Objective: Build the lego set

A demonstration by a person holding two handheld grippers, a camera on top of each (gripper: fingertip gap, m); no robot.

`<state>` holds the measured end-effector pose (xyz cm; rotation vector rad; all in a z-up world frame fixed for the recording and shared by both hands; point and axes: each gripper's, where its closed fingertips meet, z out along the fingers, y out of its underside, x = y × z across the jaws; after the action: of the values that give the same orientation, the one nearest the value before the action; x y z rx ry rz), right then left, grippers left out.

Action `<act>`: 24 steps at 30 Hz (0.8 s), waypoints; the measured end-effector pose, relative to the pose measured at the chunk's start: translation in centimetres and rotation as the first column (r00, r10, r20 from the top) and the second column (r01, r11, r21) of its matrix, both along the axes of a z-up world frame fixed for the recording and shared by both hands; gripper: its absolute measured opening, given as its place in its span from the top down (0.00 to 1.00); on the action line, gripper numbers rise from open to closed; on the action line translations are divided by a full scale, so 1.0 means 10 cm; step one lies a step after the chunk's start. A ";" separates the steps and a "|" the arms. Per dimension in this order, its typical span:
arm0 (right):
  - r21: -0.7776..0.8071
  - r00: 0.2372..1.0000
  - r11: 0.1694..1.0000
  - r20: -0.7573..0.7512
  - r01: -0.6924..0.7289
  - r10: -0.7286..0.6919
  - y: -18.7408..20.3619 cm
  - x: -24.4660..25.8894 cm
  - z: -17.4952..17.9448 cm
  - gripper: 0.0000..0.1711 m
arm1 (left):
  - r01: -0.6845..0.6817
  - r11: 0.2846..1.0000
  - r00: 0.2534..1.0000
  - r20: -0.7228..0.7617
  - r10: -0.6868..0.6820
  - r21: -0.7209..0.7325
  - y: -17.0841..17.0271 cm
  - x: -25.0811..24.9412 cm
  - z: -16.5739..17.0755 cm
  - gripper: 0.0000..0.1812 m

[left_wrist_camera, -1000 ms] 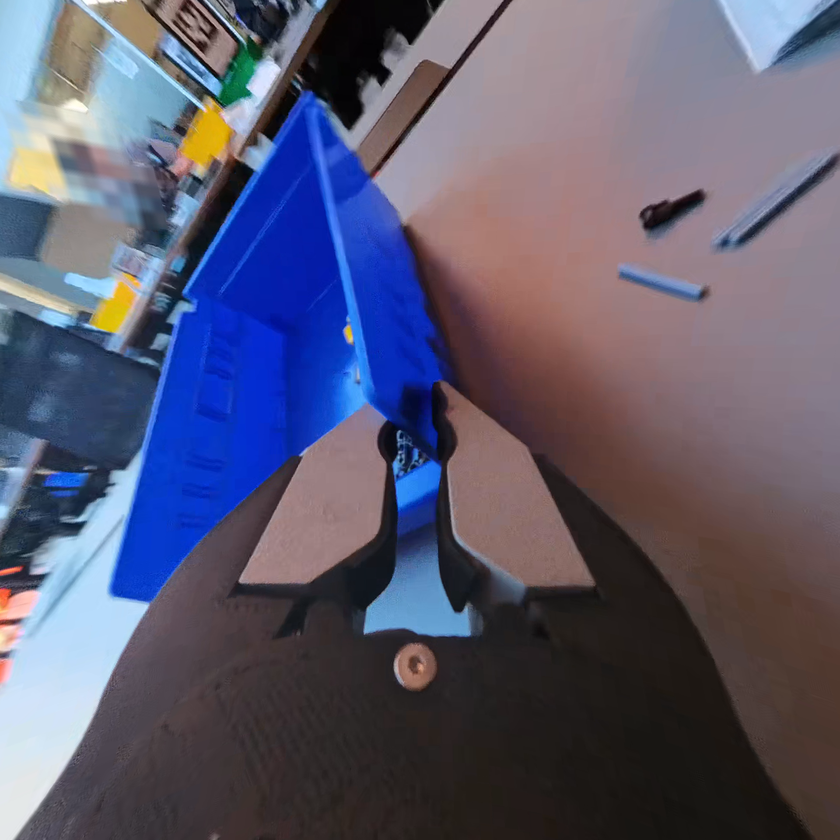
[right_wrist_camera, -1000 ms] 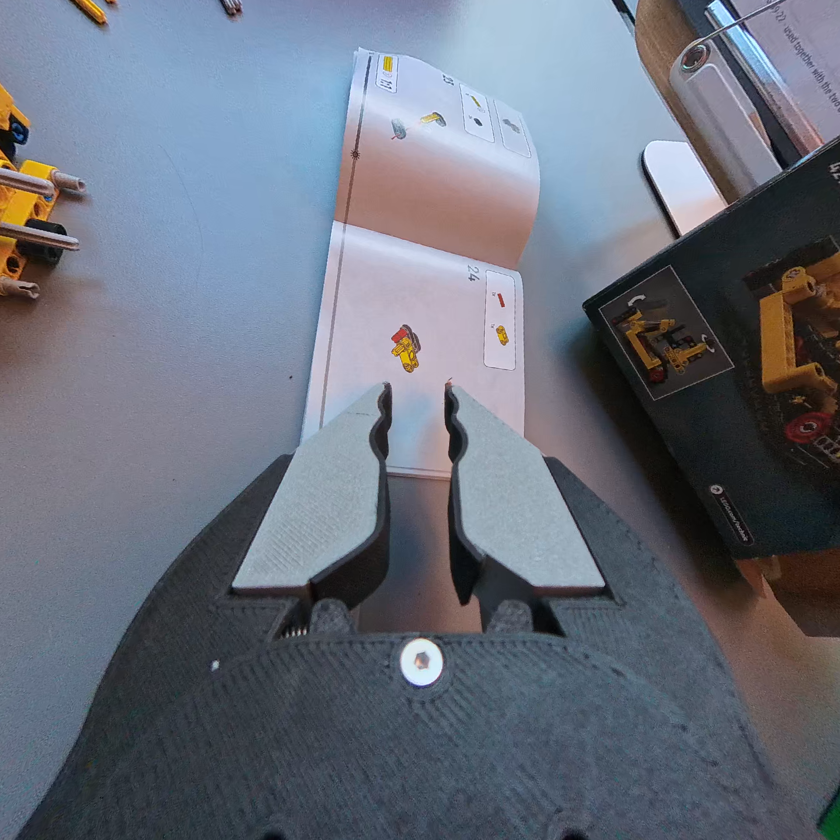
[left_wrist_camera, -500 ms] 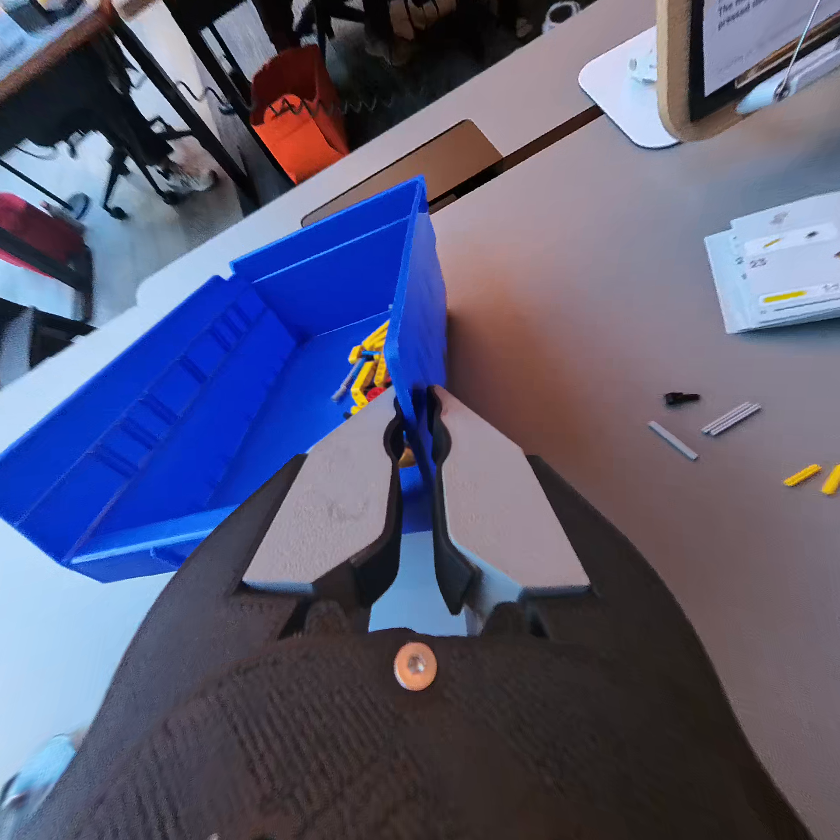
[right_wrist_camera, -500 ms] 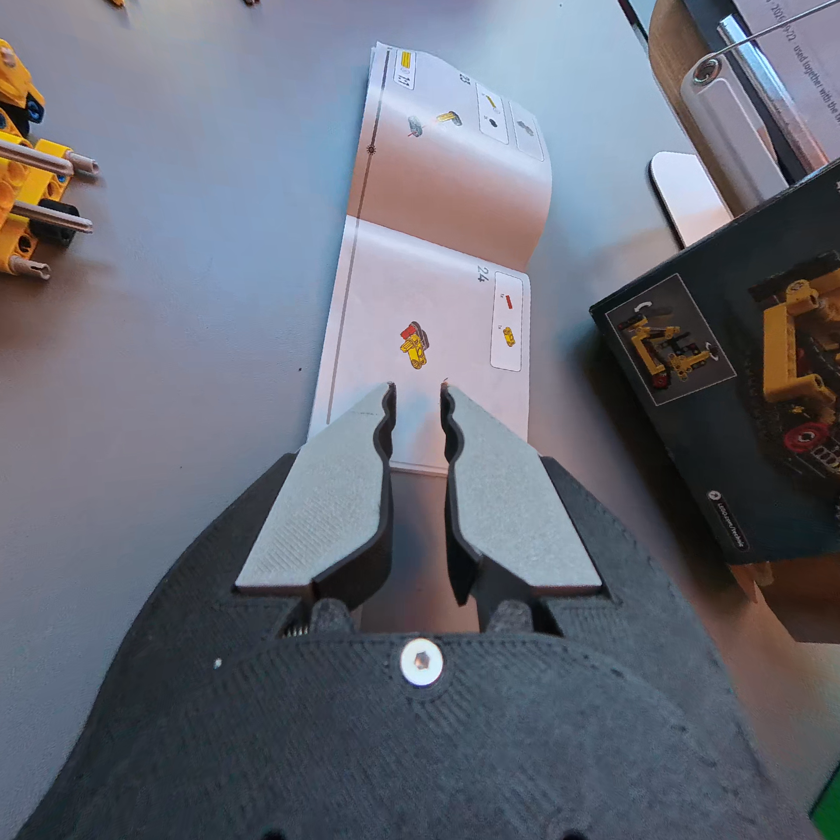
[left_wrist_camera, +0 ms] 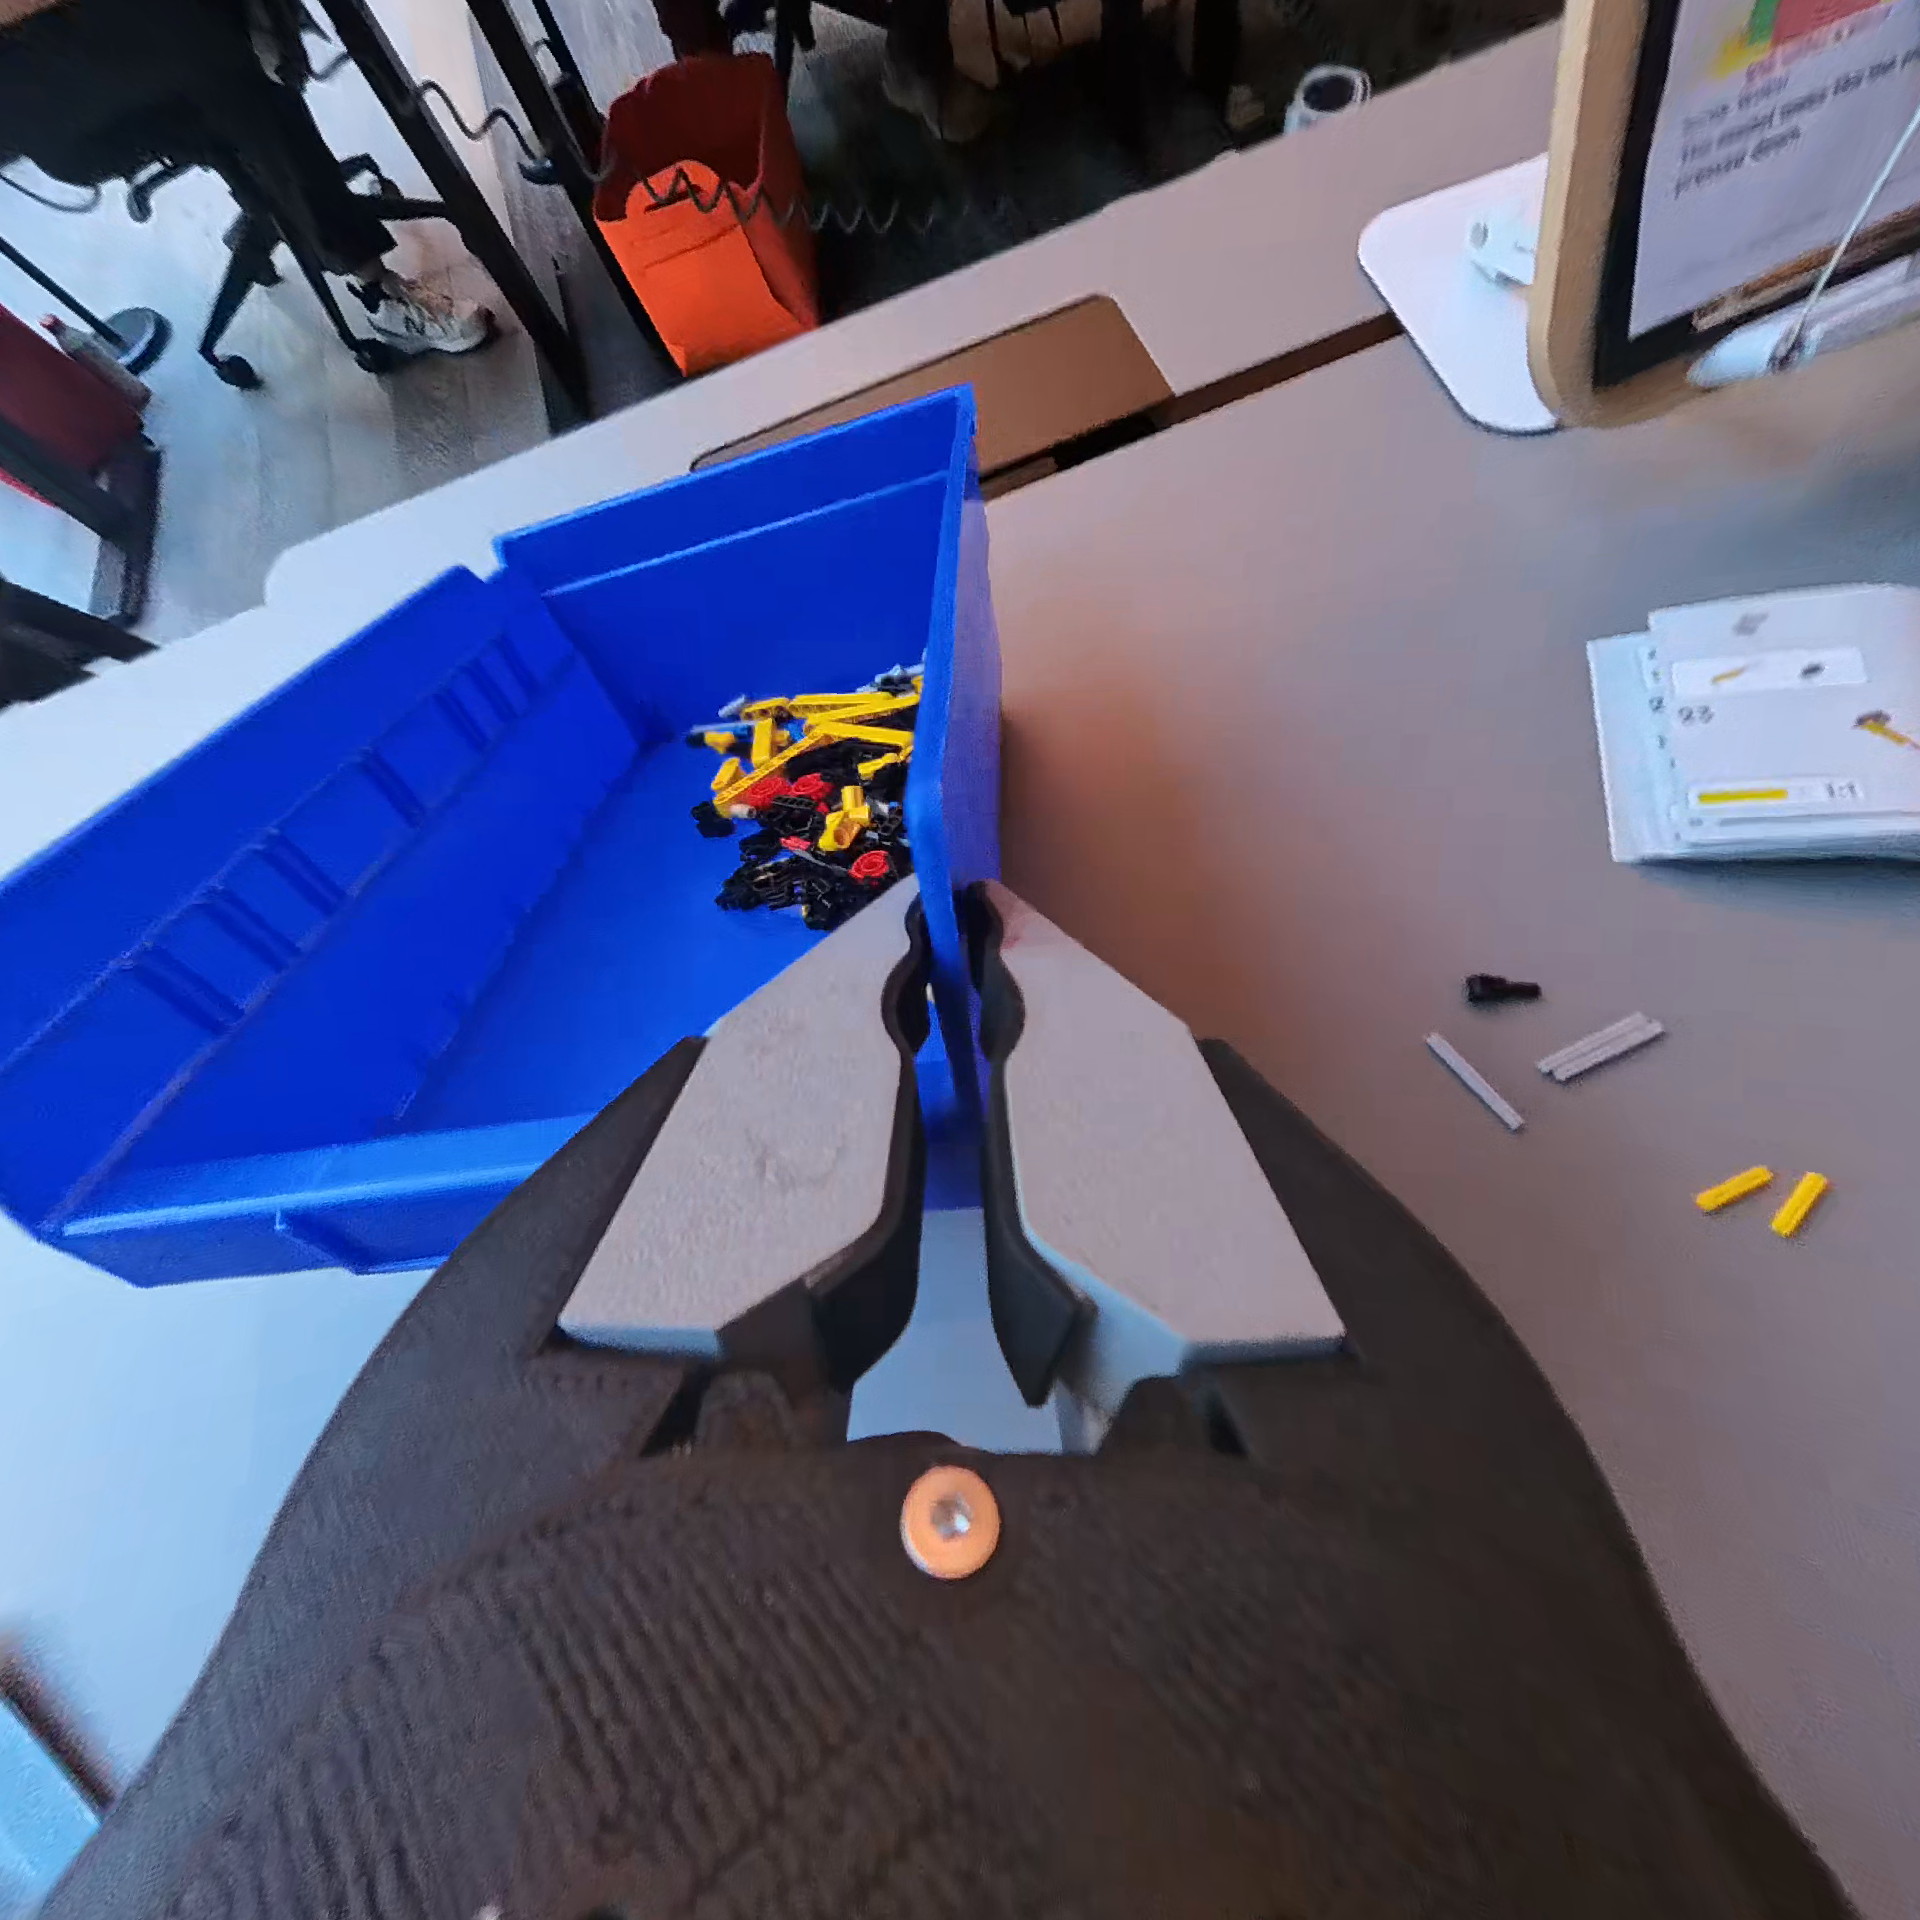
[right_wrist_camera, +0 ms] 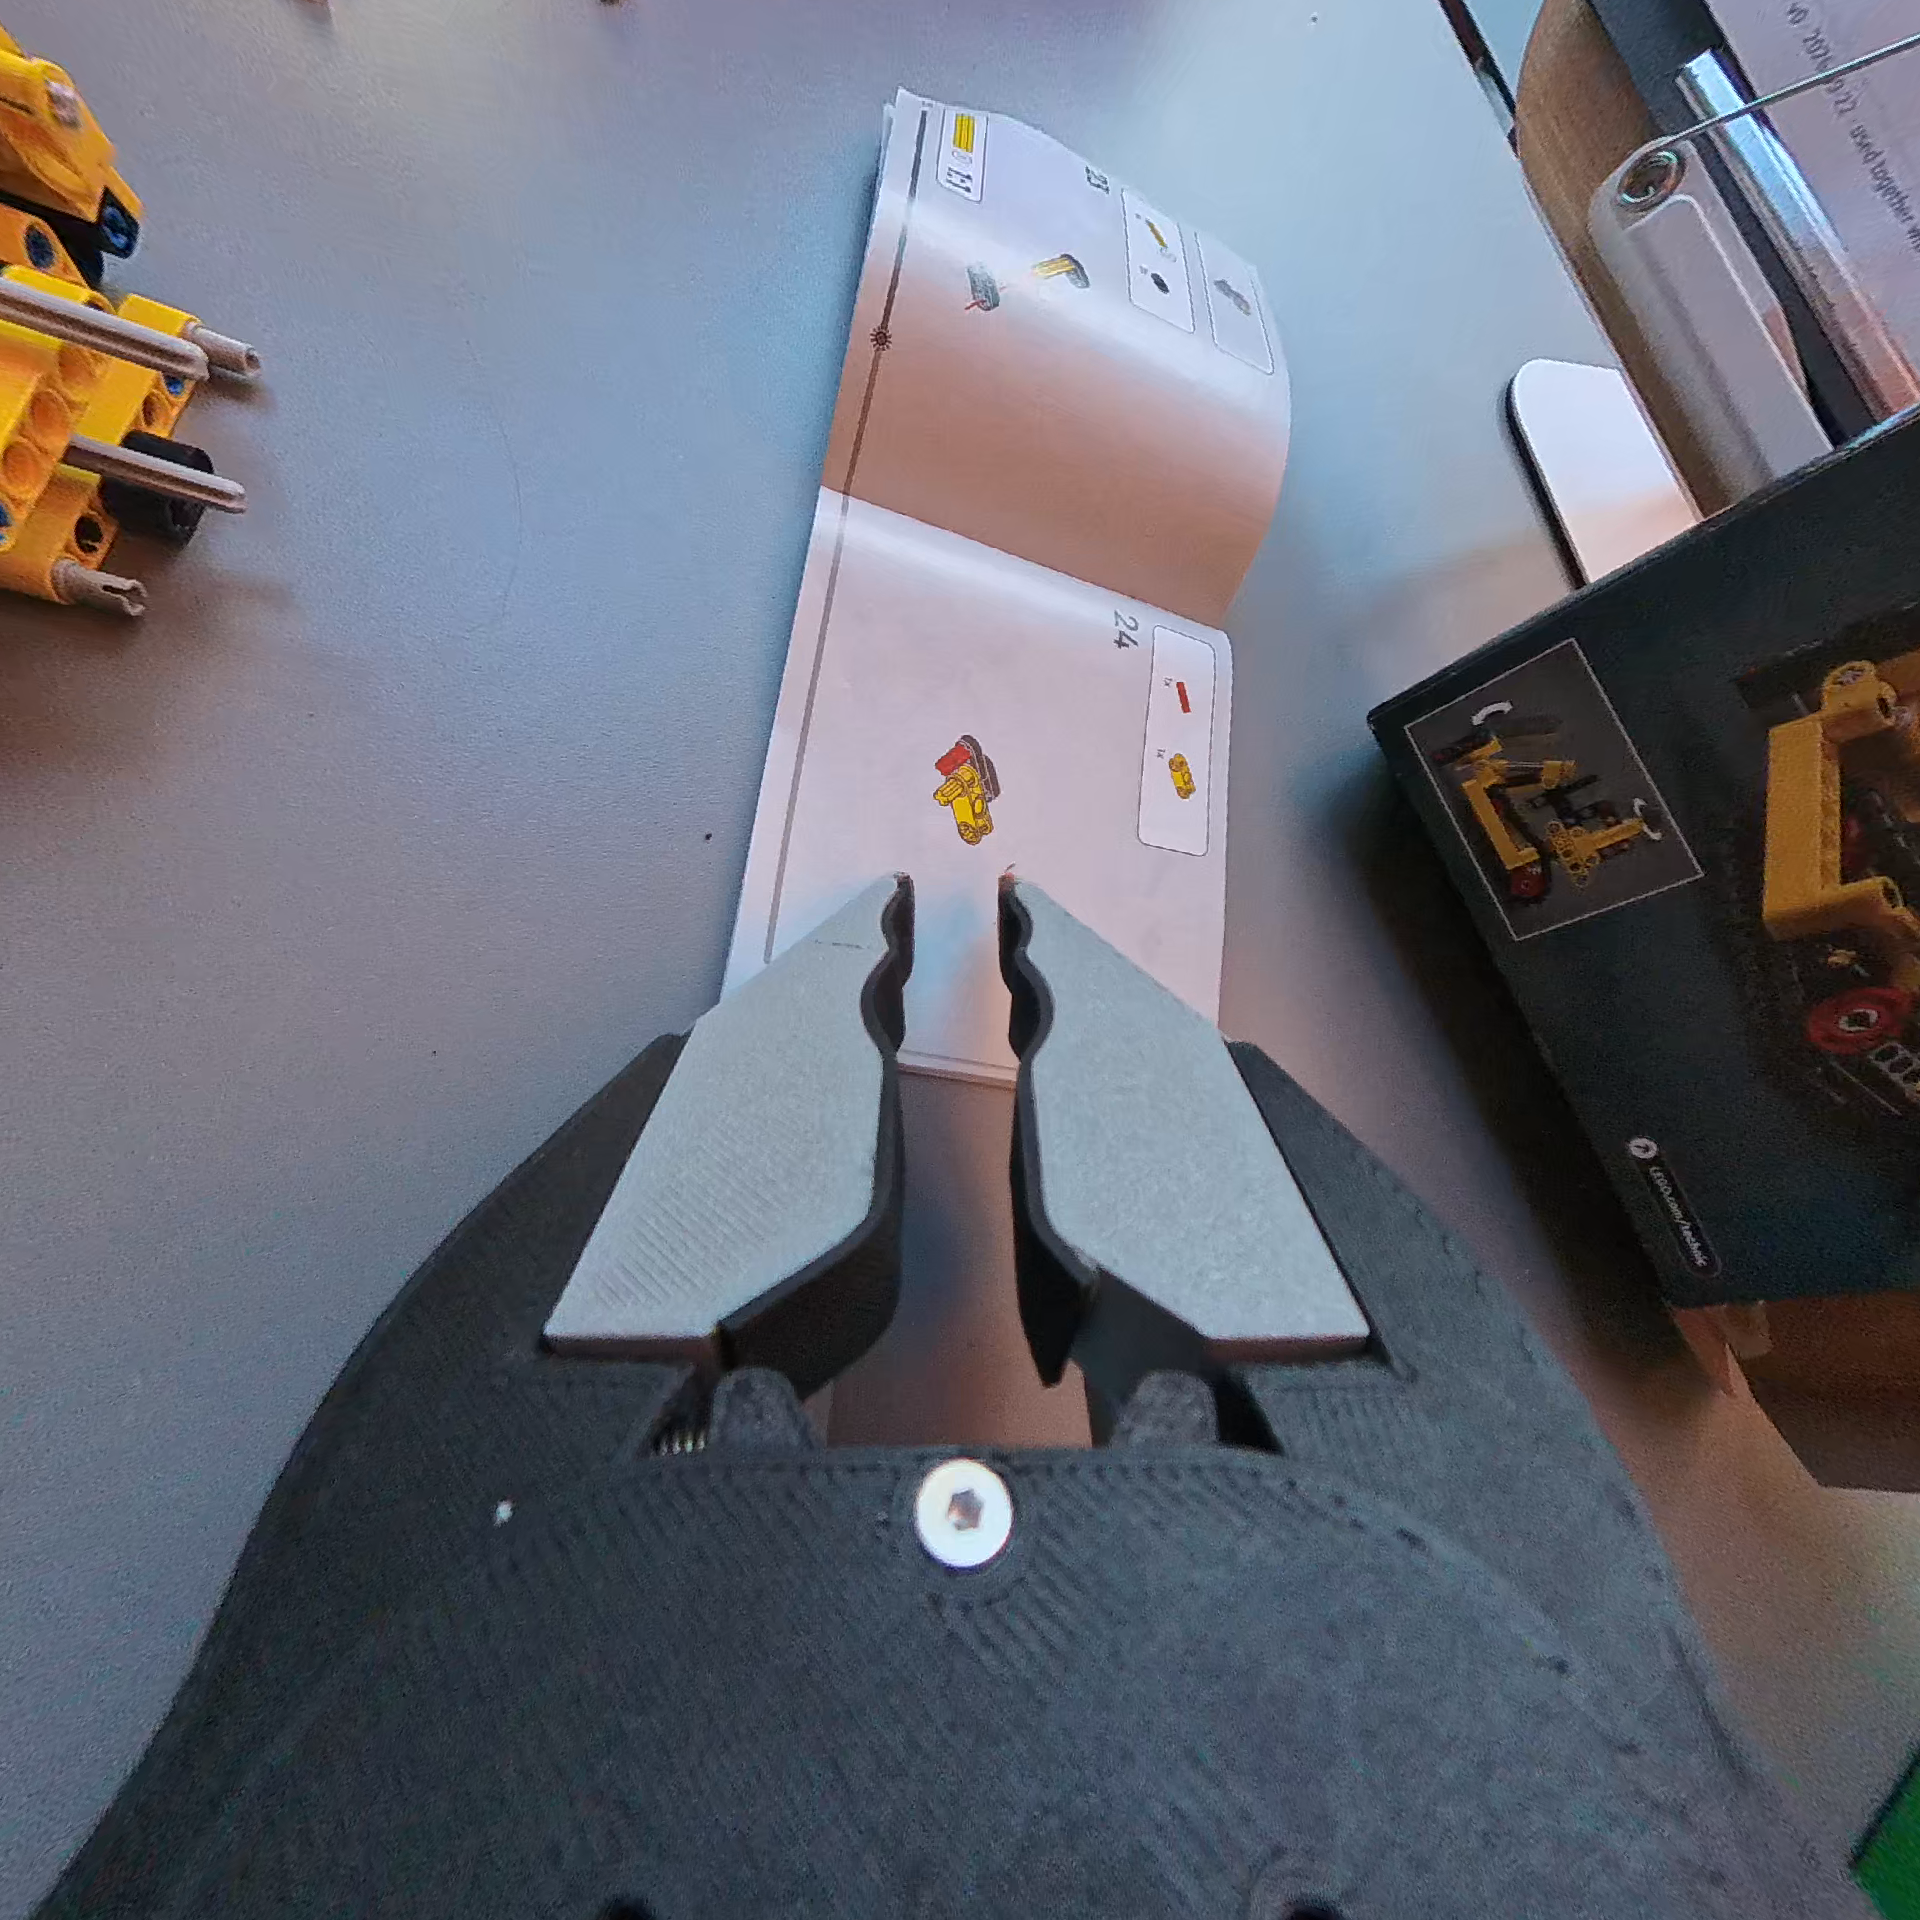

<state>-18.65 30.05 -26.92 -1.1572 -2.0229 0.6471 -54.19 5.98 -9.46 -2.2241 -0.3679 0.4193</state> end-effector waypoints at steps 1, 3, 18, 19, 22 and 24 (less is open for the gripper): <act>0.003 1.000 1.000 0.000 -0.002 0.002 0.00 0.00 0.00 0.93 | -0.008 1.000 1.000 0.025 0.007 0.019 0.02 -0.03 0.06 0.98; 0.007 1.000 1.000 0.000 -0.004 0.004 -0.01 0.00 0.00 0.93 | -0.019 0.997 0.999 0.051 0.016 0.074 0.05 -0.09 0.21 0.98; 0.008 1.000 1.000 0.002 -0.007 0.007 -0.02 0.01 -0.01 0.94 | -0.038 0.994 0.990 -0.129 0.051 0.107 -0.26 -0.24 0.00 0.97; 0.010 1.000 1.000 0.002 -0.007 0.007 -0.02 0.01 -0.01 0.94 | -0.040 0.993 0.991 -0.125 0.054 0.110 -0.29 -0.27 -0.05 0.97; 0.012 1.000 1.000 0.003 -0.008 0.008 -0.03 0.01 -0.01 0.94 | -0.043 0.995 0.990 -0.133 0.055 0.089 -0.39 -0.34 -0.25 0.98; 0.012 1.000 1.000 0.003 -0.008 0.008 -0.03 0.01 -0.01 0.95 | -0.070 0.995 0.988 -0.136 0.079 0.067 -0.47 -0.42 -0.39 0.98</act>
<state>-18.57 29.77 -27.00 -1.1441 -2.0315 0.6363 -58.34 1.31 -13.41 -2.1124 -0.3851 0.5917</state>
